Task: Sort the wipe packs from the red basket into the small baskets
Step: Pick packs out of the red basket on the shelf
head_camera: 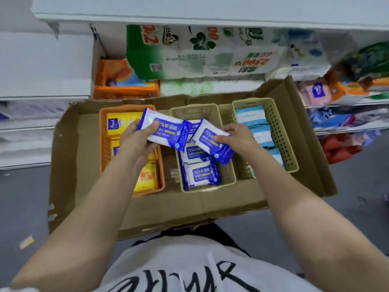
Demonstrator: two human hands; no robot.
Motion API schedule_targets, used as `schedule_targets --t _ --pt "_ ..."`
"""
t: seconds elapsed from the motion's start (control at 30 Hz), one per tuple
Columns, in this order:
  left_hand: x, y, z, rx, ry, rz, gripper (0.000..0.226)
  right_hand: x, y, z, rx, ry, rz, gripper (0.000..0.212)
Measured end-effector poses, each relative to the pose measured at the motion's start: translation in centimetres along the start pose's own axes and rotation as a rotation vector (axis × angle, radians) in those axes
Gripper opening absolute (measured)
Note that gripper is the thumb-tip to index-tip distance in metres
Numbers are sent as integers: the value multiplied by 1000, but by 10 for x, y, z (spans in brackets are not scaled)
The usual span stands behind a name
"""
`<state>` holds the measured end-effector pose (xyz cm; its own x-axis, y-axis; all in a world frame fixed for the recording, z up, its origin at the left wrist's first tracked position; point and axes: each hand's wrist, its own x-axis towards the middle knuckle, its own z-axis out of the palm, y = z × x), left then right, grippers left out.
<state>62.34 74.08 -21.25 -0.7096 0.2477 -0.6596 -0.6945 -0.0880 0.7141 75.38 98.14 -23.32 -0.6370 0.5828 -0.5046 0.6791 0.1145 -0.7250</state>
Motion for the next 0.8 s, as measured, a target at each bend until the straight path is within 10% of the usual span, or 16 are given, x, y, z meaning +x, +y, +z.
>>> schedule_targets --t 0.8 --pt "21 -22 -5 -165 301 -116 42 130 -22 57 -522 -274 -289 37"
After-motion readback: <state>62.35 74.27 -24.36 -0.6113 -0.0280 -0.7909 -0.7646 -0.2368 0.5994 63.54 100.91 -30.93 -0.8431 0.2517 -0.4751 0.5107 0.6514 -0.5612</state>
